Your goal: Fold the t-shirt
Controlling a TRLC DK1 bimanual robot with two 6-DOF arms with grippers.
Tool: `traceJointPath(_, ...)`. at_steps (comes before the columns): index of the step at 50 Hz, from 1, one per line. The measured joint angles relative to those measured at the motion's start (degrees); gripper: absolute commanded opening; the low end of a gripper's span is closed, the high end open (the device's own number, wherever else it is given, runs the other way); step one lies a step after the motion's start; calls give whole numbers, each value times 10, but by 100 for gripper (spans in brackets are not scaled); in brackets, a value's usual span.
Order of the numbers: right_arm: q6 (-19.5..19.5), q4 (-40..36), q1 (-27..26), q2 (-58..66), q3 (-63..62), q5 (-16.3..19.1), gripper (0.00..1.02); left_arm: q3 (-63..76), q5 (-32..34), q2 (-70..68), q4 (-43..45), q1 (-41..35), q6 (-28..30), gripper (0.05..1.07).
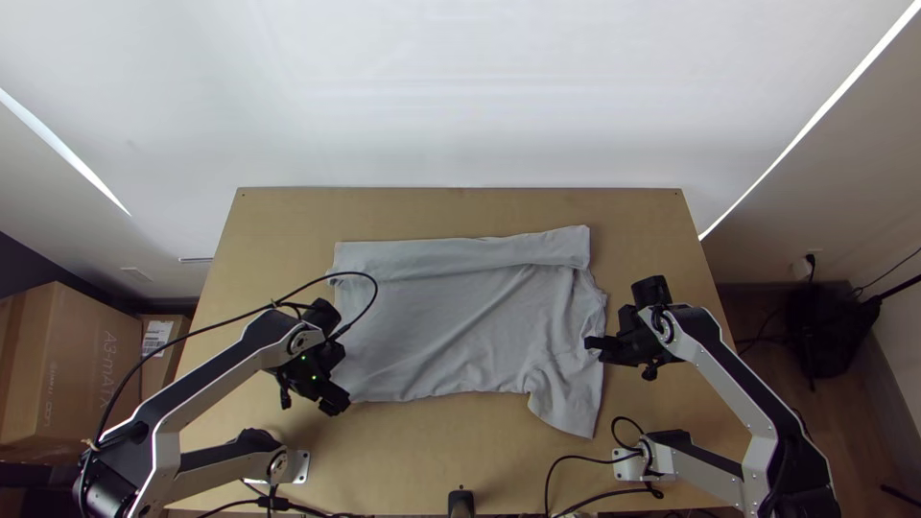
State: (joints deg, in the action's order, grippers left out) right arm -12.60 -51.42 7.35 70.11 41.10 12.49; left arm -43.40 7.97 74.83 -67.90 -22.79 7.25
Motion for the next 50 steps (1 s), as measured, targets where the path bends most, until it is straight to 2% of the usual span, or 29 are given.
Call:
traceJointPath(10,0,0,0,0,0,0,2,0,4,45,17,-12,-19,77)
traceJointPath(11,0,0,0,0,0,0,2,0,4,50,18,-15,-22,68)
traceJointPath(15,0,0,0,0,0,0,2,0,4,70,27,-20,-30,7)
traceJointPath(24,0,0,-13,0,0,0,2,5,4,19,105,-7,-35,7)
traceJointPath(31,14,0,-46,0,0,0,2,6,6,-22,105,48,-5,7)
traceJointPath(35,36,0,-78,0,0,0,2,7,6,-29,104,94,15,7)
traceJointPath(41,67,0,-125,0,0,0,2,7,6,-41,97,117,36,7)
traceJointPath(50,75,-10,-120,-6,9,0,2,4,10,-51,90,120,41,7)
